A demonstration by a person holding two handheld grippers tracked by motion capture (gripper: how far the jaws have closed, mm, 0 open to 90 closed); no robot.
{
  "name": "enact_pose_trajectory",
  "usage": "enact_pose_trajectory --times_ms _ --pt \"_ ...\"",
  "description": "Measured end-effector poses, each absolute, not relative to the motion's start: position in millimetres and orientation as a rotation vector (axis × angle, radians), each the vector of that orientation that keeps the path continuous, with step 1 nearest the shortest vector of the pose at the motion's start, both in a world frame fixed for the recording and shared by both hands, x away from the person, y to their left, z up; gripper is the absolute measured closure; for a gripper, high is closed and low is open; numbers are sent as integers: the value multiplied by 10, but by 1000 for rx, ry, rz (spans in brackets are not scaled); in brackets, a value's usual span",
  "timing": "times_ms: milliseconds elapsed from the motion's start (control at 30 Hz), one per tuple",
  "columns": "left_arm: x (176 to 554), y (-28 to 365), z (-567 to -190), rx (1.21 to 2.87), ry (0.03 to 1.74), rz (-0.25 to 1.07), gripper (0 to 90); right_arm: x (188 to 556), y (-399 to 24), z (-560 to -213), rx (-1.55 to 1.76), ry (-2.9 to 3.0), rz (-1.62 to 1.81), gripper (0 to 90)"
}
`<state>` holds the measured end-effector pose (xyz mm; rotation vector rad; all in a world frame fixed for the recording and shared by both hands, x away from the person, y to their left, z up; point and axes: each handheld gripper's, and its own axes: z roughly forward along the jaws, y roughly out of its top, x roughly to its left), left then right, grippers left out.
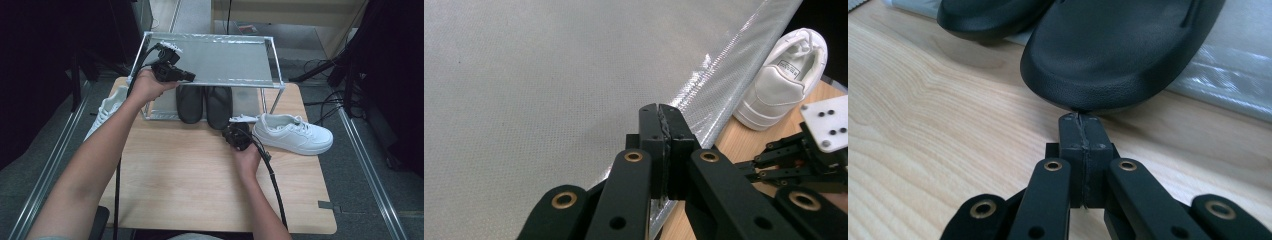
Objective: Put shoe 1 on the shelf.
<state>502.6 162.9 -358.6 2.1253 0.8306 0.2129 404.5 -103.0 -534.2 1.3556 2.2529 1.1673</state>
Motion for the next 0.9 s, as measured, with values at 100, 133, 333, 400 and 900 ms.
enact_pose_trajectory --times_ms 100,133,333,400,900 --pt "5028 1632 -3589 2120 835 210 900 4097 -963 -5341 1342 2267 1162 900" --pt "5030 1636 -3589 2120 835 207 900 4114 -945 -5339 1341 2271 1159 900" --pt "5047 1676 -3601 2105 829 195 871 4173 -843 -5335 1315 2295 1157 900" --pt "5063 1690 -3604 2096 832 176 870 4166 -861 -5313 1321 2317 1196 900" --pt "4928 1777 -3434 2056 814 171 678 3826 -1153 -4858 1164 2418 1359 757"
